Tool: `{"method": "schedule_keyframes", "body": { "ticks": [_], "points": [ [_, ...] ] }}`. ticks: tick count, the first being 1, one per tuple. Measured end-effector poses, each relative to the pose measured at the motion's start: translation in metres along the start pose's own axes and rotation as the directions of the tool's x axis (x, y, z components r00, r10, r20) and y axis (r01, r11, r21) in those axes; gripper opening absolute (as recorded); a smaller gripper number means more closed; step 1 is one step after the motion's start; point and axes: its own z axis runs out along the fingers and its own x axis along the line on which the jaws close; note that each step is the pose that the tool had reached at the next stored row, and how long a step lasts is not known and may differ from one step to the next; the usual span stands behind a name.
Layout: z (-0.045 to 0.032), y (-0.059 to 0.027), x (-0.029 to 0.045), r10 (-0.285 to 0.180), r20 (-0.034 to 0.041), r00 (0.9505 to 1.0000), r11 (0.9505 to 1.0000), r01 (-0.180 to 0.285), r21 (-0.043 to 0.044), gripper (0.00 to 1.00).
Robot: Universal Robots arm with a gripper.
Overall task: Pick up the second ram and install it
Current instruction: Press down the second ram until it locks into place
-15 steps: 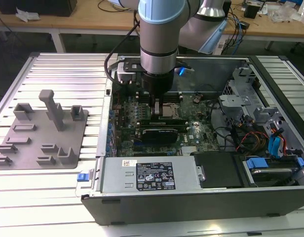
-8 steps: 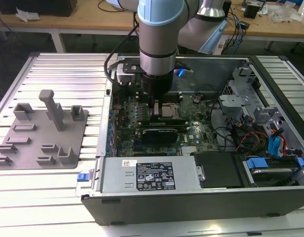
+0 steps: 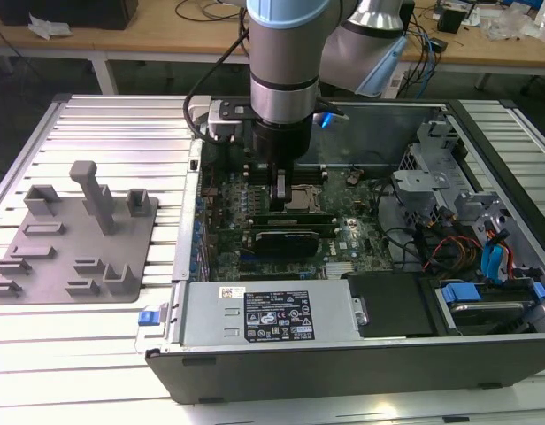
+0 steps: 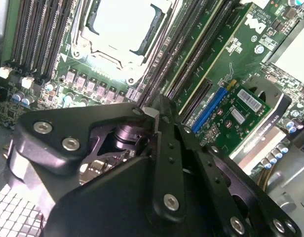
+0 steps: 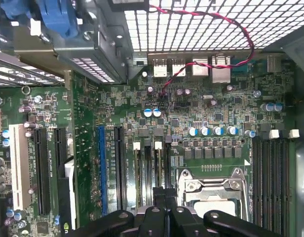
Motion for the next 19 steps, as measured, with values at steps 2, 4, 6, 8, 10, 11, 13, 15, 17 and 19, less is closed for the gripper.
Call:
{"method": "schedule_keyframes", "body": {
  "ticks": [2,4,6,8,10,11,13,15,17,19],
  "points": [
    [-0.0002,0.0,0.0,0.0,-0.0002,1.0,1.0,0.0,-0.0001,0.08],
    [-0.0003,-0.0002,0.0,0.0,-0.0004,1.0,1.0,0.0,-0.0003,0.08],
    [-0.0003,-0.0013,0.0,0.003,-0.0004,1.0,1.0,-0.003,-0.0003,0.08],
    [-0.0002,-0.0032,-0.0001,0.01,-0.0006,0.9999,0.9999,-0.01,-0.0002,0.08],
    [-0.0001,-0.0046,-0.0001,0.016,-0.0007,0.9999,0.9999,-0.016,-0.0001,0.08],
    [-0.0001,-0.0054,-0.0001,0.017,-0.0007,0.9999,0.9999,-0.017,-0.0002,0.08],
    [0.0,-0.0087,-0.0003,0.022,-0.0009,0.9998,0.9998,-0.022,-0.0002,0.08],
    [0.0001,-0.0118,-0.0004,0.024,-0.0009,0.9997,0.9997,-0.024,-0.0001,0.08],
    [0.0004,-0.0242,-0.0008,0.027,-0.001,0.9996,0.9996,-0.027,-0.0002,0.08],
    [0.0007,-0.0362,-0.0011,0.028,-0.001,0.9996,0.9996,-0.028,-0.0002,0.08]
  ]
}}
